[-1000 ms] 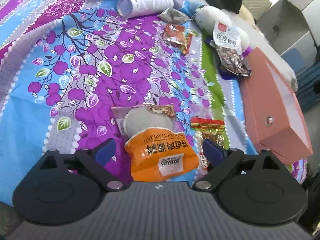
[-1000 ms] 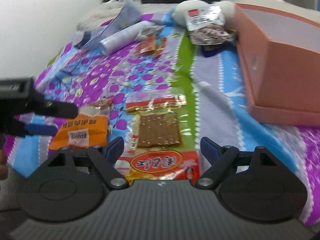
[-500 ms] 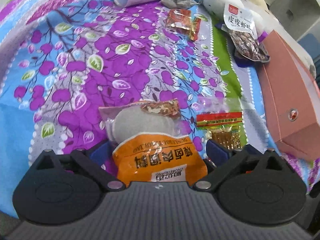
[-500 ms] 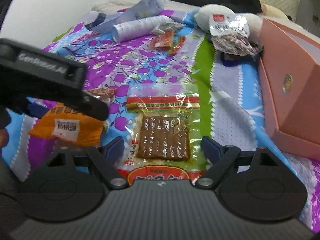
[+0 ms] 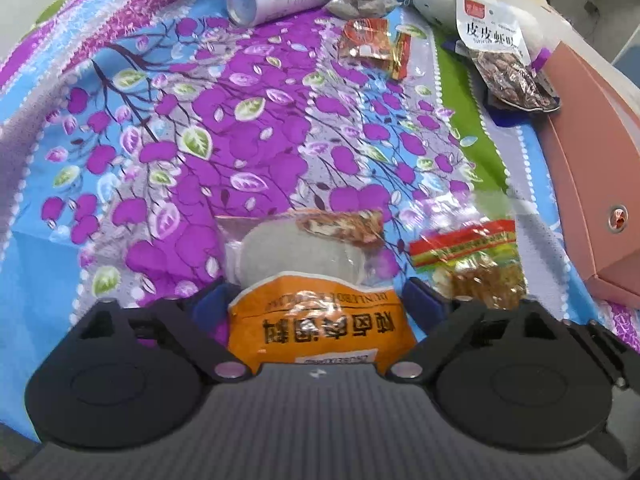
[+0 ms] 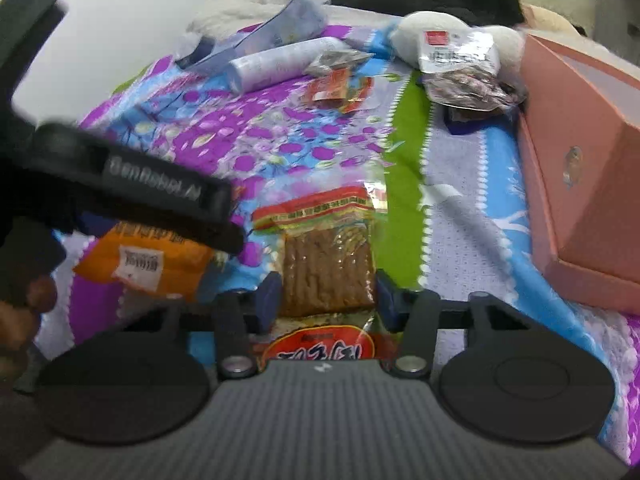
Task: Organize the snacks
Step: 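Lift the orange bag with the left tool while the right tool lifts the strip bag, then carry both bags over the pink box and open both tools to drop them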
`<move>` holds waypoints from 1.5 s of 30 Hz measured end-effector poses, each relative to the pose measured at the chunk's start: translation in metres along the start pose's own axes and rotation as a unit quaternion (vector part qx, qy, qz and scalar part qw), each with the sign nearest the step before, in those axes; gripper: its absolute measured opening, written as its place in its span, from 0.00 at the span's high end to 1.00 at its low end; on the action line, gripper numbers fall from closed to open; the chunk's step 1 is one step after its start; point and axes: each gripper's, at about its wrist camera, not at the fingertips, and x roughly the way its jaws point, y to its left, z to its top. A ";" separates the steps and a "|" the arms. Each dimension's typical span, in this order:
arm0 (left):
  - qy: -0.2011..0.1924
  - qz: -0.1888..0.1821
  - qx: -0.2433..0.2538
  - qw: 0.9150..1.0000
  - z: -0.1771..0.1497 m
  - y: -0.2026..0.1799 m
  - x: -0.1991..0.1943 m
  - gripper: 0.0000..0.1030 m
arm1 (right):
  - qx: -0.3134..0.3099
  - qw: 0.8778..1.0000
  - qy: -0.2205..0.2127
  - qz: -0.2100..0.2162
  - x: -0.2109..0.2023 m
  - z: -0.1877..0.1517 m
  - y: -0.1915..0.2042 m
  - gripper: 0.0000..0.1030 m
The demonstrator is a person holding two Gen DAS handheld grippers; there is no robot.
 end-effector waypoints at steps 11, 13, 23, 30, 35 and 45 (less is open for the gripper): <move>-0.013 -0.023 -0.006 1.000 0.001 0.019 -0.023 0.26 | 0.028 0.999 0.002 -0.016 -0.014 0.001 -0.013 0.51; -0.017 -0.029 -0.006 0.999 0.001 0.020 -0.031 0.26 | 0.036 0.999 -0.003 -0.017 -0.019 0.003 -0.015 0.51; -0.061 -0.059 0.022 0.996 0.010 0.004 -0.081 0.27 | 0.064 0.996 -0.049 -0.037 -0.066 0.025 -0.023 0.51; -0.087 -0.089 0.061 0.990 0.019 -0.019 -0.111 0.27 | 0.082 0.992 -0.080 -0.056 -0.104 0.031 -0.028 0.51; -0.091 -0.101 0.093 0.986 0.015 -0.036 -0.116 0.27 | 0.091 0.989 -0.090 -0.068 -0.128 0.028 -0.035 0.51; -0.083 -0.148 0.134 0.976 0.005 -0.071 -0.114 0.27 | 0.127 0.981 -0.094 -0.113 -0.154 0.008 -0.059 0.51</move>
